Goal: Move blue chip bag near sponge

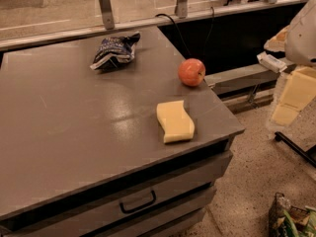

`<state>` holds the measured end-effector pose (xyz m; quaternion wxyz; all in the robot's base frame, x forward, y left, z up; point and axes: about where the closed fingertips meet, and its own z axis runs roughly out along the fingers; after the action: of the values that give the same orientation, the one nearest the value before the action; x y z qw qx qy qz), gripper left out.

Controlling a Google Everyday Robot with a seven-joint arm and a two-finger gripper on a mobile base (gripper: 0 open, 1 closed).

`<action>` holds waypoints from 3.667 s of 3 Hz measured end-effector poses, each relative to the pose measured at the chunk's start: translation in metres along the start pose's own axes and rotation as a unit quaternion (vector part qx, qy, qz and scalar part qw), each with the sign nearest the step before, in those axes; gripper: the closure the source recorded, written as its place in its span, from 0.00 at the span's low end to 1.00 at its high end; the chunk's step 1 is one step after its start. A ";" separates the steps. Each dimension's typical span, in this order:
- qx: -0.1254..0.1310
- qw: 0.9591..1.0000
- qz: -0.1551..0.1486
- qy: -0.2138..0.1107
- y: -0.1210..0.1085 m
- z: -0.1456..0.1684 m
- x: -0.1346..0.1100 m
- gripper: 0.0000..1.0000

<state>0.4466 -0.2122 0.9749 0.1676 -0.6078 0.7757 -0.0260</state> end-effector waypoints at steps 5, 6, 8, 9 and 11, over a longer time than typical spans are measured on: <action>-0.019 0.958 -0.136 -0.251 -0.151 0.080 -0.255 0.00; -0.019 0.958 -0.136 -0.251 -0.151 0.080 -0.255 0.00; -0.022 0.945 -0.159 -0.284 -0.168 0.123 -0.301 0.00; -0.002 0.954 -0.142 -0.263 -0.190 0.154 -0.315 0.00; -0.017 0.968 -0.103 -0.226 -0.195 0.218 -0.331 0.00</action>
Offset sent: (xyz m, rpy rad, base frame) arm 0.1764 0.1263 0.0063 0.1652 -0.1169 0.4060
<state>0.7606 0.0873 0.8926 0.3246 -0.6775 0.6511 0.1083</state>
